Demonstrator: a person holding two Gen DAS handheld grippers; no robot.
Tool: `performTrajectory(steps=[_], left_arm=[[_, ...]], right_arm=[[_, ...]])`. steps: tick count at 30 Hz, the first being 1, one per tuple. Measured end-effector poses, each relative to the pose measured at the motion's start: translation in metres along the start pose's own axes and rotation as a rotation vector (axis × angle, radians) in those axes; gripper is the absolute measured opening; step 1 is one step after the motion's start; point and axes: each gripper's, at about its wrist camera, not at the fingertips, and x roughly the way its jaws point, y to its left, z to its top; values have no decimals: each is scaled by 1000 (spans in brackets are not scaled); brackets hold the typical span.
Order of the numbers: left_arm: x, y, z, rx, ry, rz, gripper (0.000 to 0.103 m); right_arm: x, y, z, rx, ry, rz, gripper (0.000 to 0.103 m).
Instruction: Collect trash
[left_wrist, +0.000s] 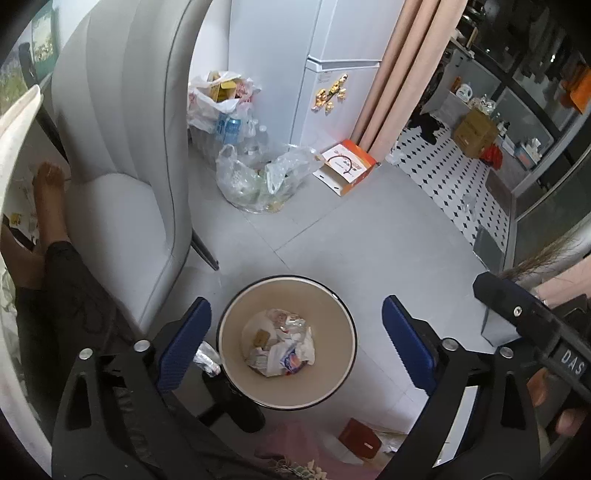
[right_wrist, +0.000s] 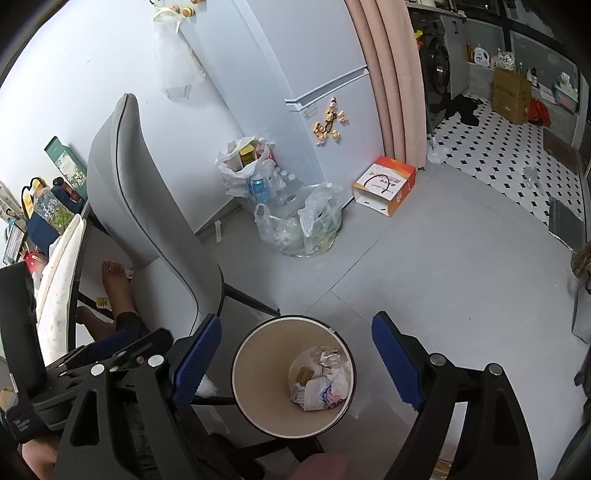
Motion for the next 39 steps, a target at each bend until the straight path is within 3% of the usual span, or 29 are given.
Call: performTrajectory(steps=[4, 18, 25, 39], left_arm=[[-19, 6, 4, -2, -58, 53, 97], [-86, 52, 5, -90, -140, -19, 97], [-139, 87, -3, -166, -239, 30, 97], [-235, 145, -45, -259, -405, 145, 97]], right_arm=[[-11, 9, 4, -22, -40, -20, 88], [-27, 41, -4, -64, -48, 21, 90], [-37, 74, -5, -113, -76, 41, 95], [-86, 158, -14, -257, -170, 77, 95]])
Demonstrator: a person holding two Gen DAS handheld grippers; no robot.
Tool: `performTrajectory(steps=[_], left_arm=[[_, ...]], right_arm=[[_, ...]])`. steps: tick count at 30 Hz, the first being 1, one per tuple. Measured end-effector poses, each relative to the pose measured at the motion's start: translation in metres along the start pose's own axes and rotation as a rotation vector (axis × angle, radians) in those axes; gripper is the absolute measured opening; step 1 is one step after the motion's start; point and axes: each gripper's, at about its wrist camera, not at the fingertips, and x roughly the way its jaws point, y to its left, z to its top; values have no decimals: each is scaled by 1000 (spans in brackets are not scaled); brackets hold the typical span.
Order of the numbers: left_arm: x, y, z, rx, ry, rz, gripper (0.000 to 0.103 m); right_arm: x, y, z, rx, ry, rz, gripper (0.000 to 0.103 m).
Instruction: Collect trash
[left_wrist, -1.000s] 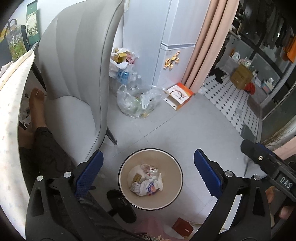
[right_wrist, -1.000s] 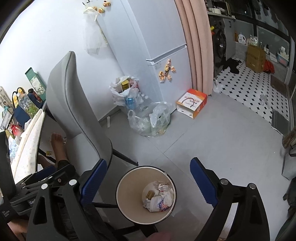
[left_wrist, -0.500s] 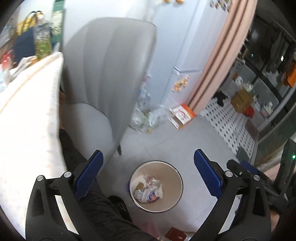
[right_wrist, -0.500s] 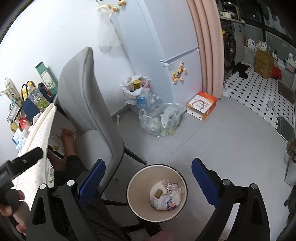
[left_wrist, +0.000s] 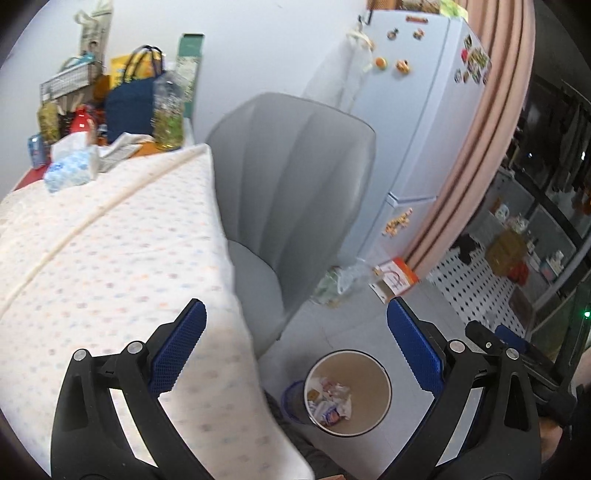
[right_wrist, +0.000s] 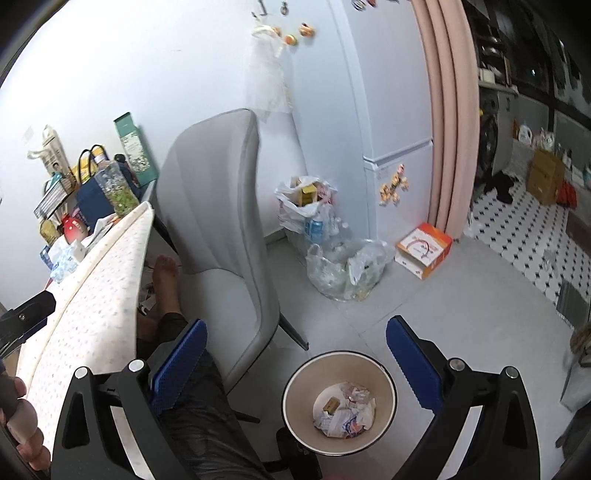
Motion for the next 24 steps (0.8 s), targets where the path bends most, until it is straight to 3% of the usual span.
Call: performTrajectory(steps=[24], left_arm=[[-155, 104, -43, -76, -229, 234, 97]], right_arm=[[-87, 161, -14, -220, -133, 129, 95]])
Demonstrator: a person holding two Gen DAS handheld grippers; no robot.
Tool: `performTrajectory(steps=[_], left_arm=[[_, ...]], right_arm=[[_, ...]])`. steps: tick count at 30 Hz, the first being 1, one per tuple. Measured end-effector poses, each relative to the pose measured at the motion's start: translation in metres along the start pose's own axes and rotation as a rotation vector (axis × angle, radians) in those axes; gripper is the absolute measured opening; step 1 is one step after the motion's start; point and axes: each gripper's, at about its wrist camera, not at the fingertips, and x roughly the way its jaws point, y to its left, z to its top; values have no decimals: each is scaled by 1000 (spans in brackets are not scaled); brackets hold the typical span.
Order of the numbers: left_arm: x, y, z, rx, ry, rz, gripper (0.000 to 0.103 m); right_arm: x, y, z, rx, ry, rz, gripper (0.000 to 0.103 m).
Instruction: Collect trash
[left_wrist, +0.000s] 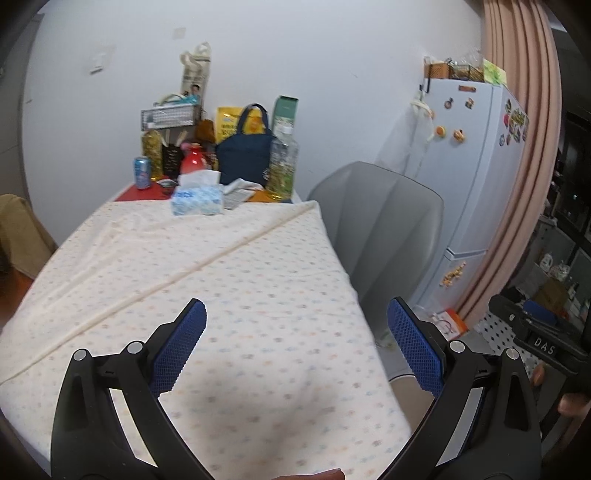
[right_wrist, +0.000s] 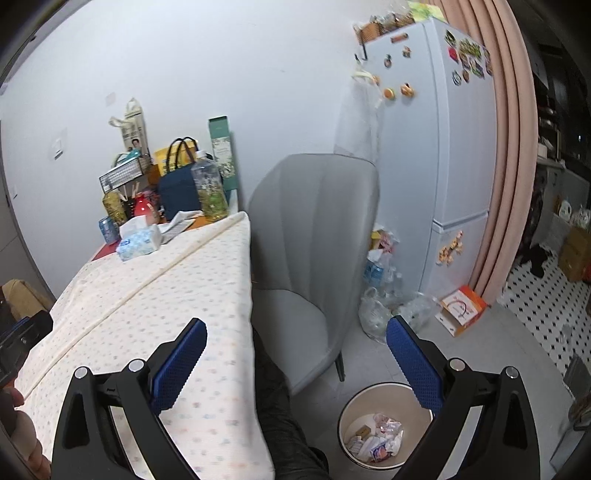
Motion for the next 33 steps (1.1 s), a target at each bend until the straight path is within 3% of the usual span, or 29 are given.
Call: performTrajectory(steps=[17, 33], left_arm=[[-60, 60, -22, -31, -90, 113, 97], [-65, 76, -29, -49, -92, 153, 97]], right_arm=[[-33, 89, -17, -119, -40, 97, 96], [-31, 100, -31, -134, -18, 122, 95]])
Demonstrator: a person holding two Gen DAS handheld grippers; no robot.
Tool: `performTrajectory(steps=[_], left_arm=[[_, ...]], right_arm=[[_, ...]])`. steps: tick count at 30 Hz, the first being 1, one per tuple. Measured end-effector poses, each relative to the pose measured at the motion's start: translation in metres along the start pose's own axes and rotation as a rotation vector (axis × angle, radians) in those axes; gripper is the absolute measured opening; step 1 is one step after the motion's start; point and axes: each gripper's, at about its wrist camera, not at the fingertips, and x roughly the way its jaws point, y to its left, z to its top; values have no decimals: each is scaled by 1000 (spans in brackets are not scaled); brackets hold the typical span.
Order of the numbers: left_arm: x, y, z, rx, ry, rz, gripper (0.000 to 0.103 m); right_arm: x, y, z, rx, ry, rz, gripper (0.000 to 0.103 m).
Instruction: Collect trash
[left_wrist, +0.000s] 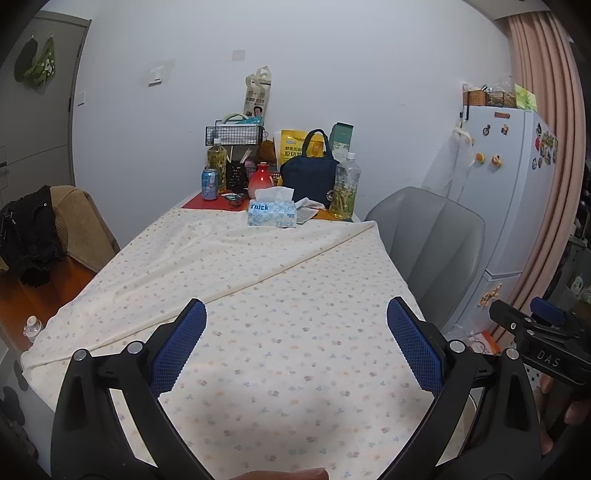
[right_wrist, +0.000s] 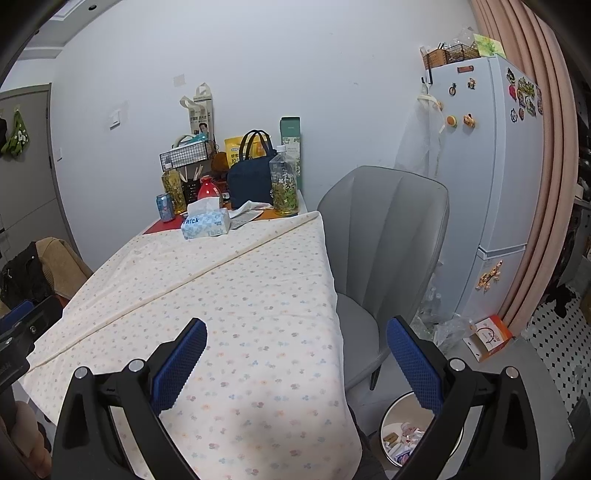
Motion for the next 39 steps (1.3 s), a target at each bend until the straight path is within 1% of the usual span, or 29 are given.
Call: performTrajectory(steps=[13, 39], left_arm=[[4, -7, 1, 4, 9, -3, 97], [5, -6, -3, -7, 13, -8, 97]], right_arm=[[3, -9, 0, 13, 7, -7, 96], [3, -8, -1, 4, 12, -7, 95]])
